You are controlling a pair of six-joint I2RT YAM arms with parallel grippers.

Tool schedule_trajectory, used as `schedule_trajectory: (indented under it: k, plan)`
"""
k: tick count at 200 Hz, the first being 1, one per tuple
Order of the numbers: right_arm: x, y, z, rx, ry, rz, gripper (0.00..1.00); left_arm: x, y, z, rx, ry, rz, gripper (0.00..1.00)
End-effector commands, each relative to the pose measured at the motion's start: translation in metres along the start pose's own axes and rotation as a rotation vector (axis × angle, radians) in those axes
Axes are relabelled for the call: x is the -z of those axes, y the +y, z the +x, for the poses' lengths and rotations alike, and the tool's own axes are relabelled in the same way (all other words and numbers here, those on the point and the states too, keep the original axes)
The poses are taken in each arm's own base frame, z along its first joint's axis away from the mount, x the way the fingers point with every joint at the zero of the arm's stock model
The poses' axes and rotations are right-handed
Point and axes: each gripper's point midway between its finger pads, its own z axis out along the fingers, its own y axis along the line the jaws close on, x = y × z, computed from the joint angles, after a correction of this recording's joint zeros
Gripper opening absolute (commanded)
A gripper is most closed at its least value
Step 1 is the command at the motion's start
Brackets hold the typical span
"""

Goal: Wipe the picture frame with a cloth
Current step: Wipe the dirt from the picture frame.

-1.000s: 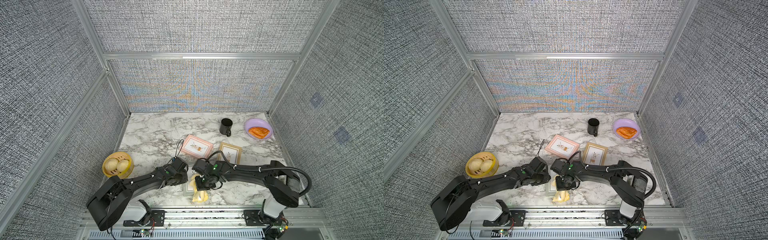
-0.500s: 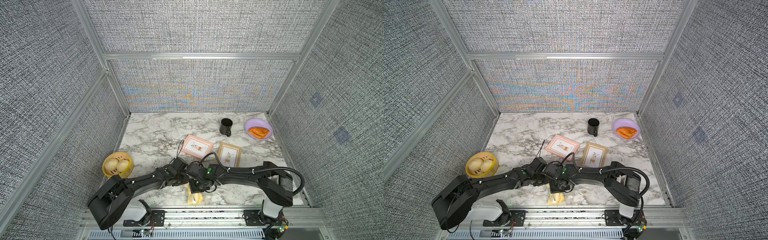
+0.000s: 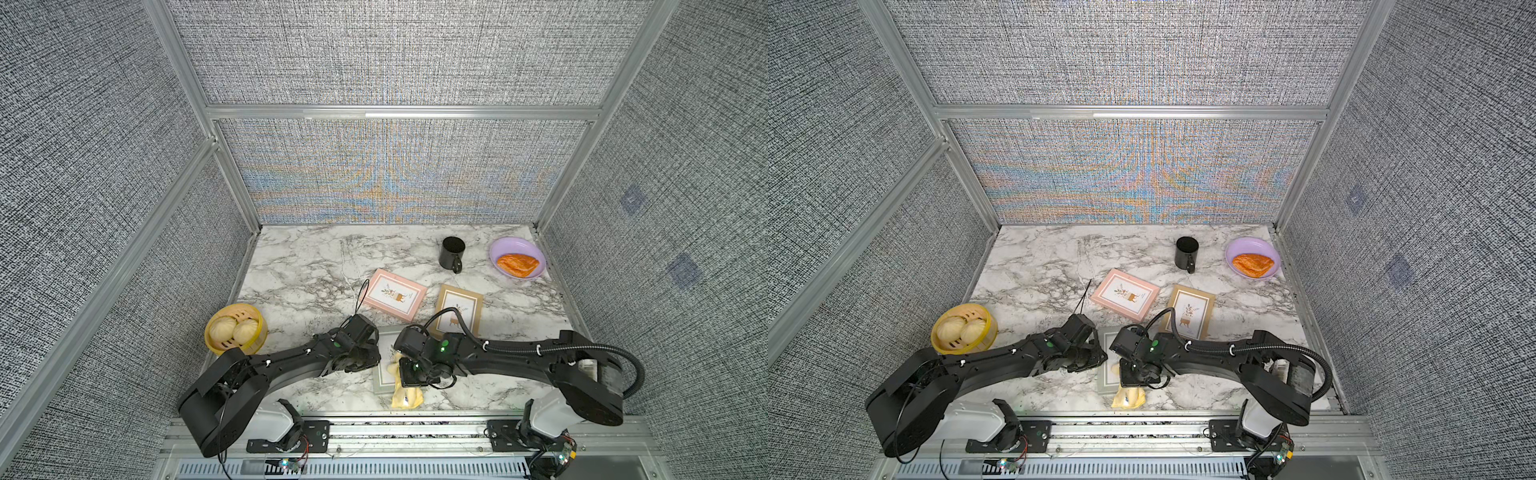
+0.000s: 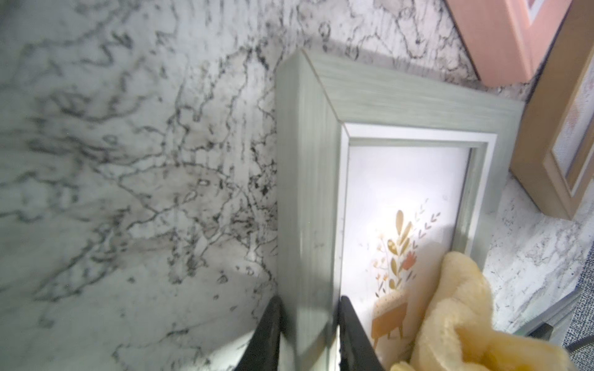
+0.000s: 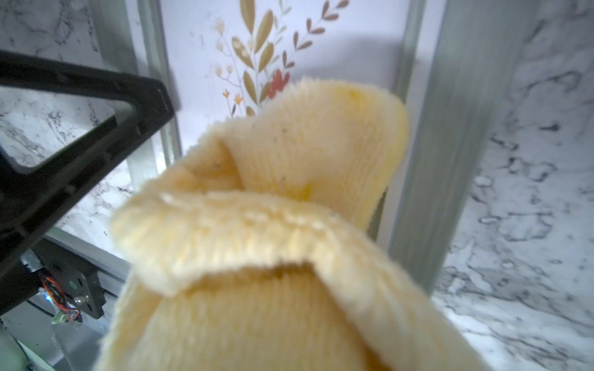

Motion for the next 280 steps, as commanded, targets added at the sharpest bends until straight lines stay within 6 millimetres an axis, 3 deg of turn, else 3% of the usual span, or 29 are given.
schedule_trajectory:
  k: [1,31,56,83,107,111,126,153,179,220,224,233,248,280]
  plan:
    - [-0.002,-0.012,0.014,0.021,0.059,0.101,0.00,0.013,0.090,0.071,0.080,0.279,-0.362,0.00]
    - [-0.010,0.046,0.013,0.089,0.082,-0.014,0.00,0.013,0.087,0.068,0.069,0.279,-0.361,0.00]
    - [-0.022,0.061,0.019,0.081,0.108,-0.062,0.00,0.013,0.088,0.068,0.066,0.284,-0.370,0.00]
    - [-0.022,0.042,0.024,0.072,0.120,-0.012,0.00,0.013,0.088,0.068,0.068,0.284,-0.373,0.00]
    - [-0.009,0.005,0.024,0.036,0.104,0.065,0.00,0.012,0.089,0.068,0.066,0.287,-0.376,0.00]
    - [-0.010,-0.010,0.028,0.023,0.111,0.094,0.00,0.012,0.089,0.069,0.067,0.287,-0.378,0.00]
    - [-0.001,-0.038,0.030,-0.009,0.103,0.136,0.00,0.012,0.089,0.069,0.062,0.291,-0.380,0.00]
    - [0.006,-0.064,0.032,-0.056,0.103,0.143,0.00,0.012,0.092,0.070,0.054,0.301,-0.393,0.00]
    - [0.001,-0.051,0.027,-0.044,0.111,0.114,0.00,0.011,0.091,0.070,0.055,0.304,-0.395,0.00]
    - [-0.012,0.020,0.016,0.046,0.112,-0.039,0.00,0.011,0.089,0.068,0.066,0.299,-0.392,0.00]
    - [-0.008,0.035,0.011,0.056,0.101,-0.069,0.00,0.011,0.089,0.069,0.066,0.300,-0.394,0.00]
    - [-0.010,0.043,0.011,0.070,0.111,-0.079,0.00,0.012,0.089,0.069,0.068,0.302,-0.396,0.00]
    - [-0.013,0.041,0.013,0.090,0.130,-0.056,0.00,0.012,0.090,0.069,0.068,0.302,-0.402,0.00]
    - [-0.003,0.006,0.009,0.076,0.125,0.023,0.00,0.013,0.093,0.068,0.048,0.306,-0.427,0.00]
